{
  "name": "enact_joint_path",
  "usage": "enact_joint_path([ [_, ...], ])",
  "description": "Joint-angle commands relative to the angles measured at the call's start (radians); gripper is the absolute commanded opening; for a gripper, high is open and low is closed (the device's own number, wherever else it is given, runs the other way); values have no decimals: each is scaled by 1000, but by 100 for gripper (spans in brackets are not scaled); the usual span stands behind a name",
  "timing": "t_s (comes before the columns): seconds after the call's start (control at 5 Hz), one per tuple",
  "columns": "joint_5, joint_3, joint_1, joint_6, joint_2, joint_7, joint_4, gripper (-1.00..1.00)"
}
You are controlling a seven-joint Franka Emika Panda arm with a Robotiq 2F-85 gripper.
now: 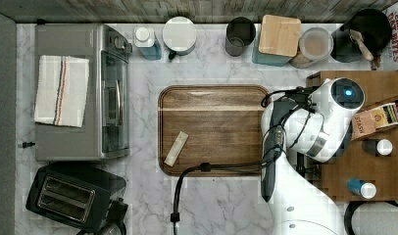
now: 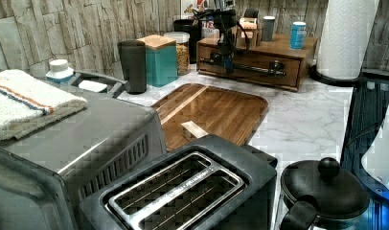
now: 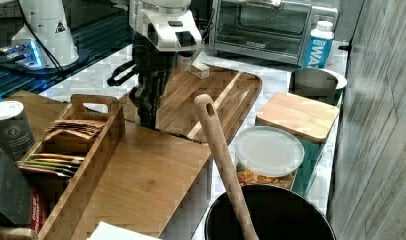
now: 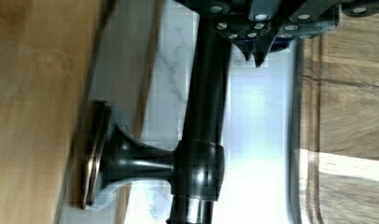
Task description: Close the drawer.
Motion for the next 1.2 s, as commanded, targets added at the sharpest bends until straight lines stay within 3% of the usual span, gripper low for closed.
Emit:
enact_joint_path([
  [0.2,-127,-175,-48,43,-44,94,214,-100],
  [1.2,-114,-203,-23,44,-41,85,214,-100],
])
